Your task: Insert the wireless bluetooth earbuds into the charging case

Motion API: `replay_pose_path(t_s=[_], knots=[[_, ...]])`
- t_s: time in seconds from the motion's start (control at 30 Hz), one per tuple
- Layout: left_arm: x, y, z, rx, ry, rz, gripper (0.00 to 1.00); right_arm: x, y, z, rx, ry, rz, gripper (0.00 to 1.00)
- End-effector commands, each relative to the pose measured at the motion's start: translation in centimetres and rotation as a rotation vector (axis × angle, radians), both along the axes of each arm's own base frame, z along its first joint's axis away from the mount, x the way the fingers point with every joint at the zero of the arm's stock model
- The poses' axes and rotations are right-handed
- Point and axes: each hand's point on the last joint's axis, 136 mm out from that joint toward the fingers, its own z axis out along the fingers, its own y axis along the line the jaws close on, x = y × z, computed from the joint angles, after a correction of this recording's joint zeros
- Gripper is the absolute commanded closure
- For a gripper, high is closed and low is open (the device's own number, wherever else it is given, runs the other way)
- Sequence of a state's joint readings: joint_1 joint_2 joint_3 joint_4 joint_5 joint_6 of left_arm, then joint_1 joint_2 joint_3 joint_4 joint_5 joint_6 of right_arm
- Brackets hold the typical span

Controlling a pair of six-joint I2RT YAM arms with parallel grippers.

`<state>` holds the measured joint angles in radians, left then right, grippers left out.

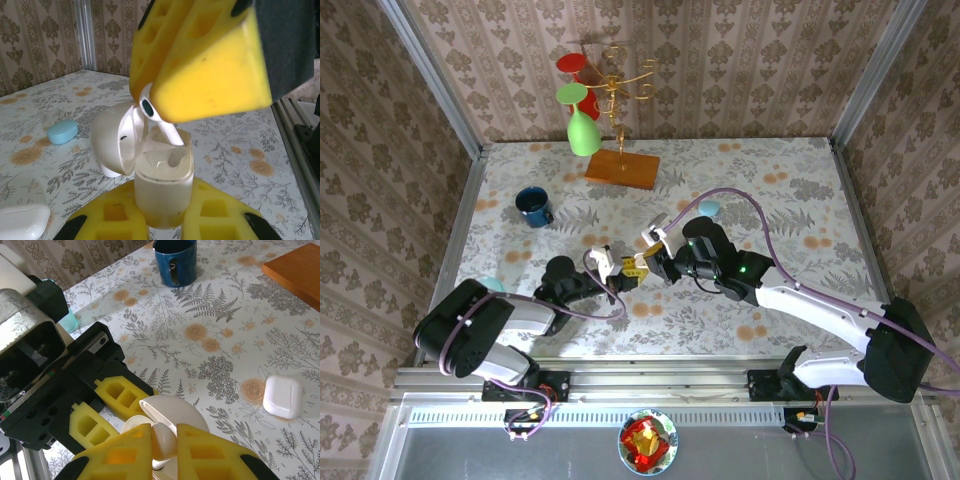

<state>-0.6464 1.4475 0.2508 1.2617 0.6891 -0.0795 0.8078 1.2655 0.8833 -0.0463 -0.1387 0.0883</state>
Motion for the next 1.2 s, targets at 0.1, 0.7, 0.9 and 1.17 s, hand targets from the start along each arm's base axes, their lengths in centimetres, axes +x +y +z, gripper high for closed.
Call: replay_pose_path(t_s=[0.1,0.7,0.9,1.17], knots=[[1.3,0.0,3.2,-0.093,0.031,0.042,0.94,-0.4,0.8,-0.4,0.017,0.003,0.035,0.84],[1.4,0.1,3.0,-0.089,0.030,0.047,0.94,0.5,0.2,1.2,0.022,-0.010,-0.048,0.62],[1.4,0.1,2.8,-0.081,0.025,0.050,0.94,0.9,-1.4,3.2,0.120,-0.024,-0.134,0.51],[1.2,0.0,2.6,-0.075,0.021,0.035,0.94,1.5,-2.4,2.2,0.104,0.040,-0.174,0.48]])
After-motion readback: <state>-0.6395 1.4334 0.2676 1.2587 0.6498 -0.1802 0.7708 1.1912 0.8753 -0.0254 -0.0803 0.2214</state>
